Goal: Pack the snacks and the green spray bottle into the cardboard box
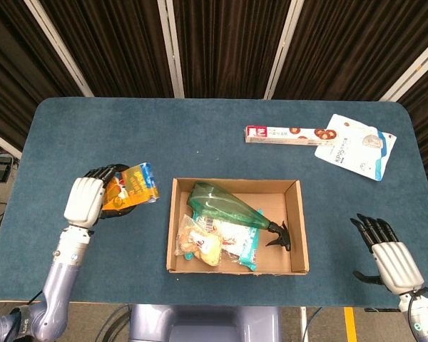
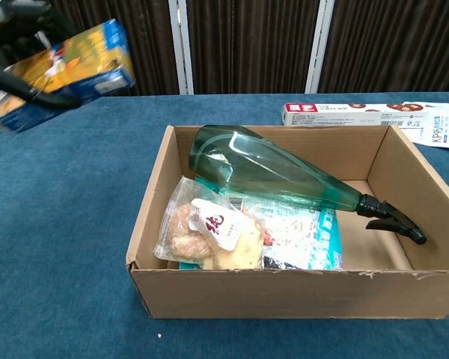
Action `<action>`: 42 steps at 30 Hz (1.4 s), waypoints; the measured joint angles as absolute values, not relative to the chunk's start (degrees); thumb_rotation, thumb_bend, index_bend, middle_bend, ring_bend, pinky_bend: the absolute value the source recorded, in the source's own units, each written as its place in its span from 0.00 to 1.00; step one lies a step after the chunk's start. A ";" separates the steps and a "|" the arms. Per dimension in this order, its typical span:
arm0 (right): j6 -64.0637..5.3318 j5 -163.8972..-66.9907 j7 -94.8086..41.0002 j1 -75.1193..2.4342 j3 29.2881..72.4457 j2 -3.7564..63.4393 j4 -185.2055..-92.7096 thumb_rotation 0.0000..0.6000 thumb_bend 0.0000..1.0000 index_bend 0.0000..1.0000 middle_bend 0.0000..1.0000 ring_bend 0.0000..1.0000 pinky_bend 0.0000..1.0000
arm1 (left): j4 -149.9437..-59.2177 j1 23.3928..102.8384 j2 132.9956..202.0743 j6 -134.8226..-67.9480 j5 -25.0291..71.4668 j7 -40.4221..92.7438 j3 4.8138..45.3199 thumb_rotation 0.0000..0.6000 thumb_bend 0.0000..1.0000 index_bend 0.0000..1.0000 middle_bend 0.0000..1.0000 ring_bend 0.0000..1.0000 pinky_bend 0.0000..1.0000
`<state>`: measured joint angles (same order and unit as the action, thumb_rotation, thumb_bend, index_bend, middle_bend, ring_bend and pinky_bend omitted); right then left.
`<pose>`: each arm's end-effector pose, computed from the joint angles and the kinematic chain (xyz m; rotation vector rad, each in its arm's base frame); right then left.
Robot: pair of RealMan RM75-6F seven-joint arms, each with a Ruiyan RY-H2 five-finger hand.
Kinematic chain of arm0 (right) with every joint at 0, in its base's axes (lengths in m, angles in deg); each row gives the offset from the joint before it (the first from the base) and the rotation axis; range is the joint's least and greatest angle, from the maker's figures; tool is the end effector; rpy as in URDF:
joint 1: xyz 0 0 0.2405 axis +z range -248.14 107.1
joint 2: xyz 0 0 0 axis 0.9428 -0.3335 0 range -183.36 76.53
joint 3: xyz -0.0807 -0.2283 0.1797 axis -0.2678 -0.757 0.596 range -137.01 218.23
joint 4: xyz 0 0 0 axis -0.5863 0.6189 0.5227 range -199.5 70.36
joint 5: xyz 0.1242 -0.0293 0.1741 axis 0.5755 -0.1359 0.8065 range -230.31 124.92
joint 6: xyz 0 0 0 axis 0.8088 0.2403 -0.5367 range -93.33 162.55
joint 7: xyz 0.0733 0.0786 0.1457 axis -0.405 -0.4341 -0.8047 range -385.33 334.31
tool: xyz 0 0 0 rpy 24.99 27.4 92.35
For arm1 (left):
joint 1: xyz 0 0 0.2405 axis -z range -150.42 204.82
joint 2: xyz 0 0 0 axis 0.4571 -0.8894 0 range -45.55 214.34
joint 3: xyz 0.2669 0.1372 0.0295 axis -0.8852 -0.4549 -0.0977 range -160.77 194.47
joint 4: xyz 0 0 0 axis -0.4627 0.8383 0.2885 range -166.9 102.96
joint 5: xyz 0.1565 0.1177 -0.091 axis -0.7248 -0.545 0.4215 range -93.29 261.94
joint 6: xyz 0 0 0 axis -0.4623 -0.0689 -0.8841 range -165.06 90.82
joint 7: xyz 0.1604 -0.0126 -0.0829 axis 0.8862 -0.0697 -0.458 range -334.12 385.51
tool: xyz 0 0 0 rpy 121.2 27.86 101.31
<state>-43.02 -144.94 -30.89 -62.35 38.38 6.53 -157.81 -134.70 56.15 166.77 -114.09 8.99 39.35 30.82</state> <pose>-0.3456 -0.2180 0.1553 1.6111 -1.0153 0.8661 -0.1642 0.3519 0.0692 -1.4759 -0.9708 -1.3567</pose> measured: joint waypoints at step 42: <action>-44.97 -141.62 -31.97 -63.42 40.21 7.22 -155.40 1.00 0.01 0.00 0.00 0.00 0.00 | -147.19 48.75 146.96 -114.82 1.35 41.04 17.56 1.00 0.00 0.00 0.00 0.00 0.00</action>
<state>-44.97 -141.62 -31.97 -63.42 40.21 7.22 -155.40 -147.19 48.75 146.96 -114.82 1.35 41.04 17.56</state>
